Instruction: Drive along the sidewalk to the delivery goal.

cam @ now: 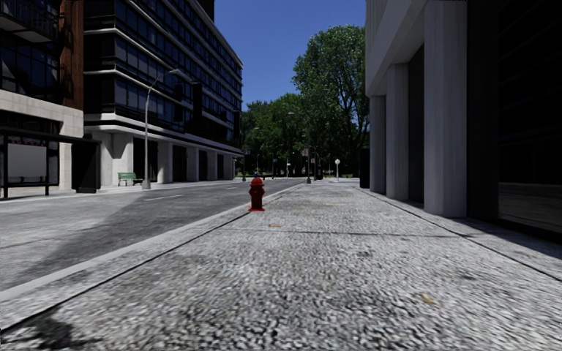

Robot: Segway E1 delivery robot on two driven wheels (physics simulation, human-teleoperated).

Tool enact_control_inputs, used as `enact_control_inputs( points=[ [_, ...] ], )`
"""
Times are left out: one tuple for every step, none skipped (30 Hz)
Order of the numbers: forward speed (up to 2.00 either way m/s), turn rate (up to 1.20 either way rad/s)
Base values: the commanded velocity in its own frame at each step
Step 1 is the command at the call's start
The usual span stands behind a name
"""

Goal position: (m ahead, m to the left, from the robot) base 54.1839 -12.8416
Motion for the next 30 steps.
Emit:
enact_control_inputs(
  points=[
    [2.00,0.00],
    [2.00,0.00],
    [2.00,0.00],
    [2.00,0.00],
    [2.00,0.00],
    [2.00,0.00],
    [2.00,0.00],
    [2.00,0.00],
    [2.00,-0.03],
    [2.00,-0.22],
    [2.00,-0.33],
    [2.00,-0.33],
    [2.00,-0.42],
    [2.00,-0.44],
    [2.00,-0.45],
    [2.00,-0.45],
    [2.00,-0.45],
    [2.00,-0.45],
    [2.00,-0.45],
    [2.00,-0.45],
    [2.00,-0.45],
    [2.00,-0.45],
    [2.00,-0.45],
    [2.00,-0.45],
    [2.00,-0.45],
    [2.00,-0.45],
    [2.00,-0.45],
    [2.00,-0.45],
    [2.00,-0.45],
    [2.00,-0.45]
  ],
)
